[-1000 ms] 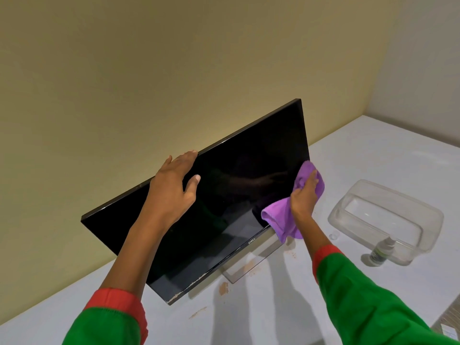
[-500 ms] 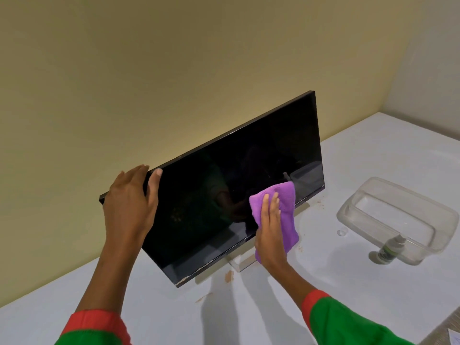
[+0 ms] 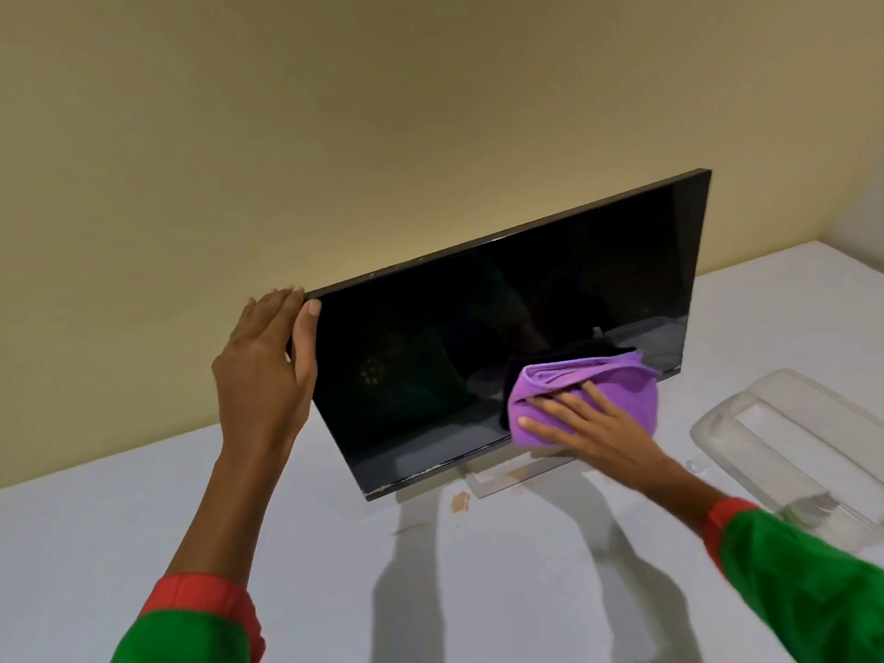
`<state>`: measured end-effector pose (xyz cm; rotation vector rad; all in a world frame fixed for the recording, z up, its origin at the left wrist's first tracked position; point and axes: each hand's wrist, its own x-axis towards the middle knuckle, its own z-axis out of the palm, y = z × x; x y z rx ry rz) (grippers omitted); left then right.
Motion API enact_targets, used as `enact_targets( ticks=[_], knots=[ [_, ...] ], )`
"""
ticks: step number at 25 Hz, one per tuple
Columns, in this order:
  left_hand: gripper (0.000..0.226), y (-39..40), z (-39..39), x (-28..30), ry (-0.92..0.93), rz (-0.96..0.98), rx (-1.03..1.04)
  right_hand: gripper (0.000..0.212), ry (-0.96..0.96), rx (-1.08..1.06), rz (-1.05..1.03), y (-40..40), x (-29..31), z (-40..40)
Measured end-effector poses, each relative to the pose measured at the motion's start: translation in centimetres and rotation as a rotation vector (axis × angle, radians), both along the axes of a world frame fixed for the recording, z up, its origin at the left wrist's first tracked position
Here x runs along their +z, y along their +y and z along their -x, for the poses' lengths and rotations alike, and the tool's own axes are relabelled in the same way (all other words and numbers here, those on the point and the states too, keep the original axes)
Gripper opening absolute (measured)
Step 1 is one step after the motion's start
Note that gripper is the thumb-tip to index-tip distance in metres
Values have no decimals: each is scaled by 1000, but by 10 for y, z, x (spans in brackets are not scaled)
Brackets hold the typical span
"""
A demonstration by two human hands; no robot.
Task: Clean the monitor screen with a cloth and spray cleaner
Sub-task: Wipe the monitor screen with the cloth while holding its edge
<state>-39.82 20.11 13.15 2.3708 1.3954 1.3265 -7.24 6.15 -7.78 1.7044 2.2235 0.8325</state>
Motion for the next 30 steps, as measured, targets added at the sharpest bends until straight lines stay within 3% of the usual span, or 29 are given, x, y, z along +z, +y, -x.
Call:
enact_targets(
  ticks=[2,4,12,16,19,26,30],
  knots=[
    [36,-1,2,2,-46,57,-18,115,-62,17,121,3,6,-6],
    [33,0,4,3,-52,64,-26,115,-91,77,142,11,10,2],
    [31,3,10,2,-77,66,-61,88,-25,437,-37,63,34,94],
    [30,6,13,1,-103,70,-84,70,92,325,-226,69,67,73],
    [30,7,13,1,-115,84,-85,81,98,157,-305,51,67,26],
    [29,8,13,0,-131,106,-79,109,-68,190,-8,33,23,40],
    [29,5,12,2,-172,146,-91,101,-65,327,15,56,36,89]
  ],
)
